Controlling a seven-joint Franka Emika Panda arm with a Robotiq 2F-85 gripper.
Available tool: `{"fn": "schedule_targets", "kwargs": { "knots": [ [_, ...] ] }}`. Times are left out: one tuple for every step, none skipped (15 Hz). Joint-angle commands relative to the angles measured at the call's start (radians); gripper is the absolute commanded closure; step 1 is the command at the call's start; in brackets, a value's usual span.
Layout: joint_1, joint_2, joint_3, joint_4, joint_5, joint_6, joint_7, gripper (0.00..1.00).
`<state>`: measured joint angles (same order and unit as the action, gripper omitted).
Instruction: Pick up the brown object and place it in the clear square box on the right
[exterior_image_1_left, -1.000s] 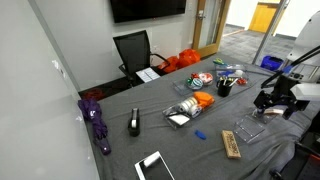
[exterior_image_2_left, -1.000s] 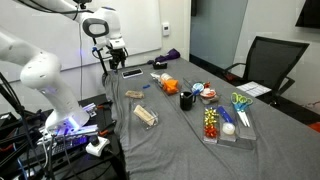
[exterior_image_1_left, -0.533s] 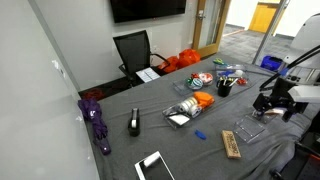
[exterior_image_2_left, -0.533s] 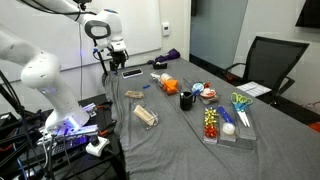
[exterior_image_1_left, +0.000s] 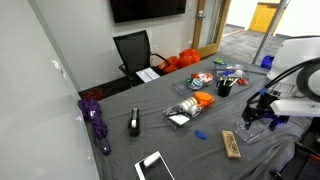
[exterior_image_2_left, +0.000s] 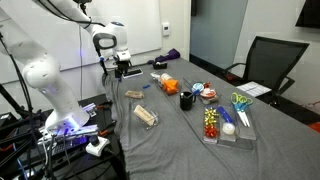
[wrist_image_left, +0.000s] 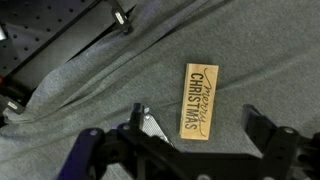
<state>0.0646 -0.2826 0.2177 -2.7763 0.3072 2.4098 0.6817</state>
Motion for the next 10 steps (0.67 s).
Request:
{"fn": "schedule_targets", "kwargs": {
  "knots": [
    [0.044,0.133,-0.021,0.0,0.071,0.154,-0.056,0.0],
    [0.052,0.162,-0.021,0.002,0.084,0.183,-0.064,0.0],
    [0.057,0.194,-0.018,0.01,0.085,0.199,-0.062,0.0],
    [0.06,0.224,-0.015,0.019,0.08,0.209,-0.055,0.0],
    [0.063,0.252,-0.014,0.026,0.072,0.219,-0.049,0.0],
    [0.065,0.279,-0.014,0.032,0.058,0.228,-0.04,0.0],
    [0.067,0.303,-0.014,0.039,0.046,0.232,-0.032,0.0],
    [0.069,0.328,-0.016,0.048,0.033,0.235,-0.023,0.0],
    [0.072,0.349,-0.018,0.056,0.026,0.239,-0.02,0.0],
    [0.075,0.374,-0.02,0.066,0.022,0.249,-0.019,0.0]
  ]
}}
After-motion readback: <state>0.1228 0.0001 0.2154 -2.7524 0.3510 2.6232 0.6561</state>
